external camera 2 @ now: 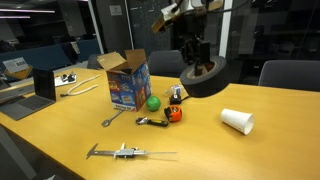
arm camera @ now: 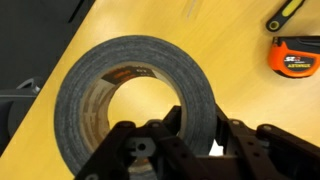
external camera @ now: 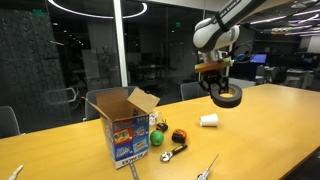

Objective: Put the black tape in the box

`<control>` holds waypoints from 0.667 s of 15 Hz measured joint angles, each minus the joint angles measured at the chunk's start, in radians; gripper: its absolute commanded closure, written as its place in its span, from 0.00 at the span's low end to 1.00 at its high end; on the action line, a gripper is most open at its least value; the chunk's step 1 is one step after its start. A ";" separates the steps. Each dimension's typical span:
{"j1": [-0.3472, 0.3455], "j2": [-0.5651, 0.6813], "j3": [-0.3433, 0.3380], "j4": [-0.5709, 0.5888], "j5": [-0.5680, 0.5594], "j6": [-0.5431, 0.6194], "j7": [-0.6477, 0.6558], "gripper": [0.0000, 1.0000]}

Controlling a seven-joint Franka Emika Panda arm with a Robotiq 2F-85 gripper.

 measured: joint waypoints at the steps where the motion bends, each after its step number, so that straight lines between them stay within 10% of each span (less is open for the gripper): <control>1: 0.006 -0.009 0.019 0.029 -0.013 -0.012 0.000 0.78; 10: 0.068 0.019 0.142 0.241 -0.030 0.002 -0.026 0.79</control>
